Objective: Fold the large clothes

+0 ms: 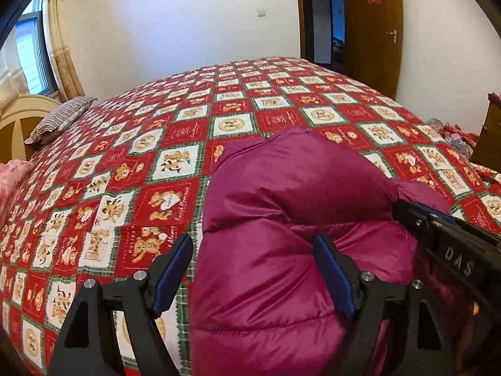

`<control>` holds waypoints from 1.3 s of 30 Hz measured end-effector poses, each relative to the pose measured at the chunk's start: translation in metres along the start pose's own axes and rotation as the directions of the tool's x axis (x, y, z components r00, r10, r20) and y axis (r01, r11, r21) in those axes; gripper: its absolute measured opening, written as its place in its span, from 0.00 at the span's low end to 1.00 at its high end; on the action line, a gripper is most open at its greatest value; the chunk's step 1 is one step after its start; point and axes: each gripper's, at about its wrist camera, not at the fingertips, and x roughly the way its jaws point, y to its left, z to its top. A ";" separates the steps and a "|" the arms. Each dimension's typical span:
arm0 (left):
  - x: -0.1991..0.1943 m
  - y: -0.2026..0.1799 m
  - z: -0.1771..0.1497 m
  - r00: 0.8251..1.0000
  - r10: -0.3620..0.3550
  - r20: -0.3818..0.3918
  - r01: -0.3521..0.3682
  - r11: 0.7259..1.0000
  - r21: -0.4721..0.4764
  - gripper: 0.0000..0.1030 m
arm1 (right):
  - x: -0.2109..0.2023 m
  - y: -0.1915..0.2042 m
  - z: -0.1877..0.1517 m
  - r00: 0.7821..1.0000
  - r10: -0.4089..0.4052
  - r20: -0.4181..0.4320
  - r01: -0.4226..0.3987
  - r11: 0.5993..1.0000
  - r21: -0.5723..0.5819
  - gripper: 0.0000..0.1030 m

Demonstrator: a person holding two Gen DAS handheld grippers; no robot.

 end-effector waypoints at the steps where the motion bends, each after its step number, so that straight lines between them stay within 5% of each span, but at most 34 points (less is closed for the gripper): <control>1: 0.002 -0.002 0.000 1.000 0.005 -0.006 -0.005 1.000 0.004 0.79 | 0.002 -0.001 -0.001 1.000 -0.021 0.008 0.021 0.999 -0.029 0.32; 5: 0.011 -0.004 0.003 0.999 -0.009 -0.044 0.008 1.000 -0.008 0.81 | 0.016 -0.001 -0.007 0.998 -0.056 -0.003 0.055 0.991 -0.125 0.40; 12: 0.023 -0.003 0.031 0.999 -0.002 -0.054 0.001 1.000 -0.015 0.81 | 0.030 -0.009 -0.009 0.998 -0.020 -0.055 0.014 0.994 -0.110 0.40; 16: 0.051 -0.010 0.037 0.996 0.056 -0.075 -0.055 0.998 0.018 0.95 | 0.032 -0.006 -0.010 0.997 -0.030 -0.068 0.022 0.992 -0.123 0.40; 31: 0.098 0.003 0.022 0.987 -0.047 -0.154 0.030 0.993 -0.112 0.99 | 0.033 -0.015 -0.008 0.998 0.018 -0.063 -0.022 0.997 -0.069 0.40; 35: 0.098 0.004 0.022 0.988 -0.043 -0.151 0.026 0.993 -0.112 0.99 | 0.019 -0.019 -0.003 0.999 -0.036 -0.002 0.036 0.998 -0.046 0.40; 39: 0.096 0.004 0.022 0.989 -0.021 -0.144 0.007 0.995 -0.095 0.99 | 0.037 -0.010 0.001 0.994 -0.082 -0.073 0.074 0.991 -0.110 0.42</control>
